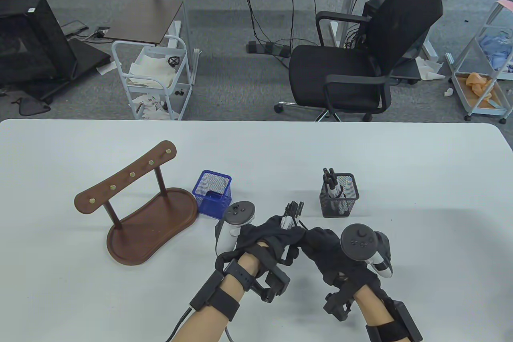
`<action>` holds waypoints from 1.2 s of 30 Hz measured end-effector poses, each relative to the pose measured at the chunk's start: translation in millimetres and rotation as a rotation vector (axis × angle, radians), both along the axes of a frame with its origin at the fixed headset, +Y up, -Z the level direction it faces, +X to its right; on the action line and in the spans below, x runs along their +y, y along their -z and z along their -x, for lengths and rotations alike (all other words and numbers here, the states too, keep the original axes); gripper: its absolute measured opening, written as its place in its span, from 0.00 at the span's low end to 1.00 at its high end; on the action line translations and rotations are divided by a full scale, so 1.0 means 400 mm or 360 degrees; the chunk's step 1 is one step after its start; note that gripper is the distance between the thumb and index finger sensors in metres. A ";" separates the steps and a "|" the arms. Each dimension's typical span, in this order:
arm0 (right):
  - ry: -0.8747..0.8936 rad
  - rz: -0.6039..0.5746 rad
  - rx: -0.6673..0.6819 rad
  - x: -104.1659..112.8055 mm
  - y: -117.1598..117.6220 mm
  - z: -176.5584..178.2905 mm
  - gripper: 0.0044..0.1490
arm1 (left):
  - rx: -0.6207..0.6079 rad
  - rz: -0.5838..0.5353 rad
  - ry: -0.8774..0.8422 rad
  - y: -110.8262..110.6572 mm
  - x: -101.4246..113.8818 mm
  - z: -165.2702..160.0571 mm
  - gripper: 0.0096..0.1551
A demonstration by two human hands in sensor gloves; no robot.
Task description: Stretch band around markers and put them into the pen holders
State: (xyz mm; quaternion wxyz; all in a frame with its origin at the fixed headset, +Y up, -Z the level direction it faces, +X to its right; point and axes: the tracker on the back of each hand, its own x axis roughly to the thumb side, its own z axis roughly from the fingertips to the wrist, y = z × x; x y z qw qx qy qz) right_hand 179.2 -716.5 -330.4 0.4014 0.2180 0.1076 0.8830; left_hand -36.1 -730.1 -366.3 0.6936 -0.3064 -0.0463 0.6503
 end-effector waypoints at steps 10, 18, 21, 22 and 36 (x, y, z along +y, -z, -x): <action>0.0023 -0.0038 0.0125 0.012 -0.012 0.014 0.27 | 0.0132 -0.0020 0.0007 0.005 -0.022 0.015 0.39; 0.0146 0.0008 0.0016 0.015 0.003 -0.020 0.27 | -0.0042 -0.0178 -0.0023 -0.011 -0.017 0.007 0.29; 0.0244 0.0025 -0.0091 0.014 0.010 -0.043 0.27 | -0.0088 -0.0220 -0.0064 -0.027 -0.012 0.007 0.27; 0.0278 0.0011 -0.0138 0.015 0.011 -0.049 0.26 | -0.0092 -0.0239 -0.0050 -0.031 -0.011 0.009 0.27; 0.0466 -0.0146 -0.0342 0.019 -0.005 -0.067 0.23 | -0.0102 -0.0432 -0.0019 -0.057 0.018 -0.016 0.29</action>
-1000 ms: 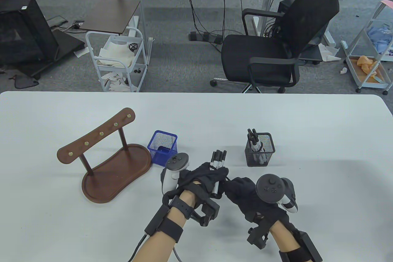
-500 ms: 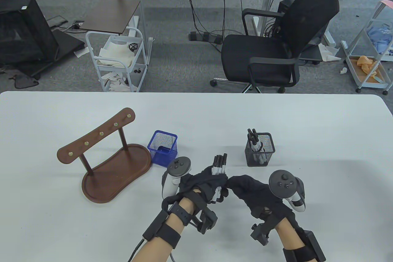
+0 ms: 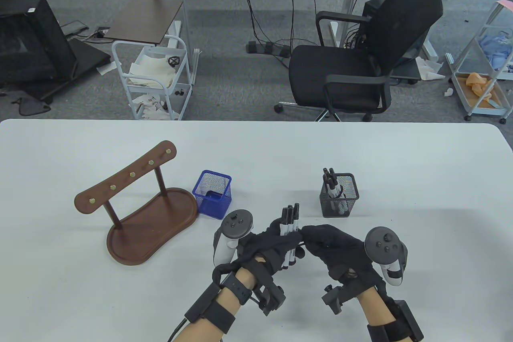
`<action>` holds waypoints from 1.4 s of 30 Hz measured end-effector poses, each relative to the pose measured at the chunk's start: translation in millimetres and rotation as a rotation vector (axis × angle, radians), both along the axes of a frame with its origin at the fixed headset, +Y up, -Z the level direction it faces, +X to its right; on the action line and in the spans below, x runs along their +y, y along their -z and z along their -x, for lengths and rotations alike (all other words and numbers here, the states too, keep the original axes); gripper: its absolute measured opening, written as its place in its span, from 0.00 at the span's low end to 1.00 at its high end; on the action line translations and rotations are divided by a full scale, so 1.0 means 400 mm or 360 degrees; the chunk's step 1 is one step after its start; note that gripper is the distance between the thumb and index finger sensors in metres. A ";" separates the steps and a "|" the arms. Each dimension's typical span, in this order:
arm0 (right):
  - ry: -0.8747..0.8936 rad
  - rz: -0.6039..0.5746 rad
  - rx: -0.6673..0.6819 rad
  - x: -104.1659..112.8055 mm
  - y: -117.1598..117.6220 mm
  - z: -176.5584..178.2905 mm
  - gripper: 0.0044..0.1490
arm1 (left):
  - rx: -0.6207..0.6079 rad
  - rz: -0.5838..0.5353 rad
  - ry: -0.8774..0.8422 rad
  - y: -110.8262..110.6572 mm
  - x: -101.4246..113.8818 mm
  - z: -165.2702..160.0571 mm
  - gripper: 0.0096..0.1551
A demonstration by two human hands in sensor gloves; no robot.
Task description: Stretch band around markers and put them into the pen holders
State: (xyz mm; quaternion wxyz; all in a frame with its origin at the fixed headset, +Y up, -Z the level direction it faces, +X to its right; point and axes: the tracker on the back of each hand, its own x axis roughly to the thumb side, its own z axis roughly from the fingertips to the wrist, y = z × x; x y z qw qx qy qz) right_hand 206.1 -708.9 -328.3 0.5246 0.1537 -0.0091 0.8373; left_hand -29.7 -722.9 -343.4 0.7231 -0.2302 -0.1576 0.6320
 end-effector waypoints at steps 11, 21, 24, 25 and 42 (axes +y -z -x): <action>0.0060 -0.0042 -0.0016 0.005 -0.007 -0.007 0.23 | 0.0095 -0.0130 0.0128 0.004 0.031 0.011 0.30; -0.0221 -0.0085 -0.0075 0.000 -0.009 0.007 0.25 | 0.0144 -0.0336 0.0312 -0.012 0.045 0.064 0.30; -0.0405 -0.0134 -0.0110 -0.003 -0.011 0.018 0.27 | 0.0153 -0.0401 0.0358 -0.018 0.051 0.081 0.30; -0.0467 -0.0148 -0.0110 -0.004 -0.012 0.022 0.28 | 0.0160 -0.0422 0.0379 -0.019 0.054 0.088 0.30; -0.0737 -0.0179 -0.0042 -0.013 -0.015 0.047 0.32 | 0.0461 -0.0774 0.0636 0.066 0.188 0.255 0.30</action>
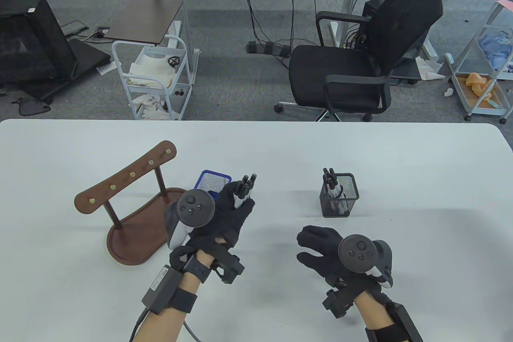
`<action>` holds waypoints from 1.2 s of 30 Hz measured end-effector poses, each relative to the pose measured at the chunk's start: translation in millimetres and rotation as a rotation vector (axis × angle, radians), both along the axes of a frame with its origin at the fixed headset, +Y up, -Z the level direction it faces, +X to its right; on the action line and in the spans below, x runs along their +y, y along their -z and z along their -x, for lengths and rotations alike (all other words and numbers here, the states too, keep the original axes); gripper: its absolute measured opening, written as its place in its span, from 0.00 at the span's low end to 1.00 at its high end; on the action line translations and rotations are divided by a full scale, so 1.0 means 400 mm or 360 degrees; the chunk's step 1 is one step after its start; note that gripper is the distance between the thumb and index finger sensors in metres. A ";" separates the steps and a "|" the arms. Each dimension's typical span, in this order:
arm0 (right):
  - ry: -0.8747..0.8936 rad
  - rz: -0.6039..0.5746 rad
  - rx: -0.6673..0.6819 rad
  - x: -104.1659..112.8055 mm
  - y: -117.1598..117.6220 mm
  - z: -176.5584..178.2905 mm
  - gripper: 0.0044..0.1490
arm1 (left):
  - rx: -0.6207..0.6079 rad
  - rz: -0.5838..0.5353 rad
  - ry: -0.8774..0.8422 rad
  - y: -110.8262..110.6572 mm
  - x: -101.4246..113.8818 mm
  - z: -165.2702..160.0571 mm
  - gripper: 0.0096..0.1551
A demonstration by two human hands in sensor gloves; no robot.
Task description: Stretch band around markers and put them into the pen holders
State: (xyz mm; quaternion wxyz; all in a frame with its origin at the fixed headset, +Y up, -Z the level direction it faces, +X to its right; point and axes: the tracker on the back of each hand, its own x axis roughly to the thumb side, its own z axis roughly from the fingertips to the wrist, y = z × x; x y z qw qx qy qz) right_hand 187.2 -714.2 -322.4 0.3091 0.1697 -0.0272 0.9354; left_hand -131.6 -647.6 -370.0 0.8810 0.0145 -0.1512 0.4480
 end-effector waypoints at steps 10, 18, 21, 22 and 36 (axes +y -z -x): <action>-0.0019 -0.0019 0.0008 0.004 -0.002 0.000 0.31 | 0.0157 0.0011 0.0121 0.104 0.000 0.064 0.30; -0.0022 -0.0036 0.0015 0.006 -0.002 -0.002 0.31 | 0.0163 0.0114 0.0085 0.159 -0.042 0.082 0.29; -0.0031 -0.0040 0.0024 0.007 -0.002 -0.002 0.31 | 0.0180 0.0138 0.0098 0.175 -0.051 0.088 0.29; -0.0033 -0.0040 0.0027 0.007 -0.003 -0.002 0.31 | 0.0201 0.0148 0.0086 0.179 -0.054 0.089 0.29; -0.0061 -0.0063 0.0046 0.012 -0.007 -0.001 0.29 | 0.0226 0.0250 0.0139 0.214 -0.093 0.099 0.29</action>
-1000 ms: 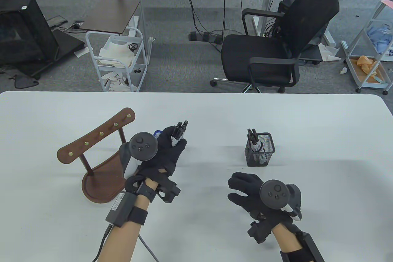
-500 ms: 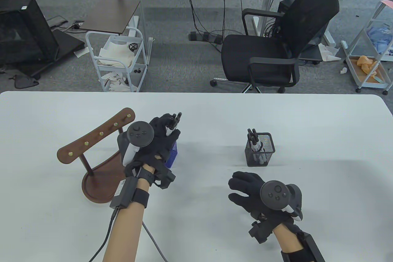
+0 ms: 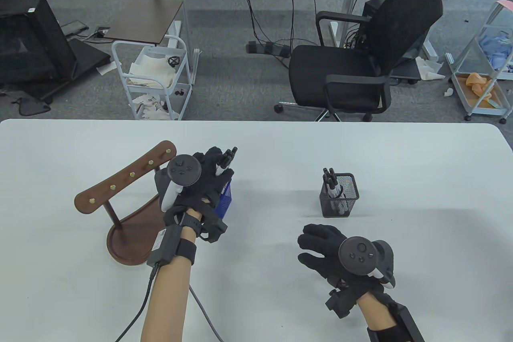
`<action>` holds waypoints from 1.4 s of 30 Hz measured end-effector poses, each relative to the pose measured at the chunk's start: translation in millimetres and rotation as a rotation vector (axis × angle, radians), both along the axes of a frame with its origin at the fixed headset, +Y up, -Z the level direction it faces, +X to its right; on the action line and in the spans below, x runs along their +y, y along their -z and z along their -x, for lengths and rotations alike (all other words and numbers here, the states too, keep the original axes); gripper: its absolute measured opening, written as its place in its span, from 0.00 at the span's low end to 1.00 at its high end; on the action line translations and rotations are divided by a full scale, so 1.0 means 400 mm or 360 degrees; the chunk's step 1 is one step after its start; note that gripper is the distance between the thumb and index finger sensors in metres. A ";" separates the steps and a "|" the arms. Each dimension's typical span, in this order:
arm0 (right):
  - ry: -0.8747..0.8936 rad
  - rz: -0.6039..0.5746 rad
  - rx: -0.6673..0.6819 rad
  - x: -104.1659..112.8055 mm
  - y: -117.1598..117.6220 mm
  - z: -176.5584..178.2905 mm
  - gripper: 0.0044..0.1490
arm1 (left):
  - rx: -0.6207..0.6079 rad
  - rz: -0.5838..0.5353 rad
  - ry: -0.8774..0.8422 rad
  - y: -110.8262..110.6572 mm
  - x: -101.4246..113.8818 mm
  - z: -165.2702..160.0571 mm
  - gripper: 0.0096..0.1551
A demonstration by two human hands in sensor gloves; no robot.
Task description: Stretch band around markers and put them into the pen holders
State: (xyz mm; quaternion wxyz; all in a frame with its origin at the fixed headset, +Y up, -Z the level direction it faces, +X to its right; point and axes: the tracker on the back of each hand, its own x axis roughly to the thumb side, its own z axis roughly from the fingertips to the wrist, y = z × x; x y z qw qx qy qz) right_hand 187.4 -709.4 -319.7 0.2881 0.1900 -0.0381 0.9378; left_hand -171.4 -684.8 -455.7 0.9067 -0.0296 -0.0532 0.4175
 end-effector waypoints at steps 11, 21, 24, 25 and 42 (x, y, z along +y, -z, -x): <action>-0.0013 -0.0009 0.0006 0.003 -0.002 0.000 0.29 | 0.0049 0.0112 0.0169 0.013 -0.019 -0.009 0.28; -0.0010 -0.0010 0.0013 0.006 -0.003 0.000 0.29 | 0.0088 0.0161 0.0138 0.021 -0.050 0.000 0.25; -0.0014 -0.0007 0.0013 0.006 -0.003 0.000 0.29 | 0.0114 0.0177 0.0202 0.022 -0.058 0.003 0.26; -0.0015 -0.0005 0.0014 0.006 -0.003 0.000 0.29 | 0.0107 0.0193 0.0218 0.022 -0.059 0.003 0.29; -0.0130 0.0075 0.0022 -0.028 -0.004 0.045 0.46 | -0.0323 -0.0151 0.0517 -0.225 0.022 -0.041 0.59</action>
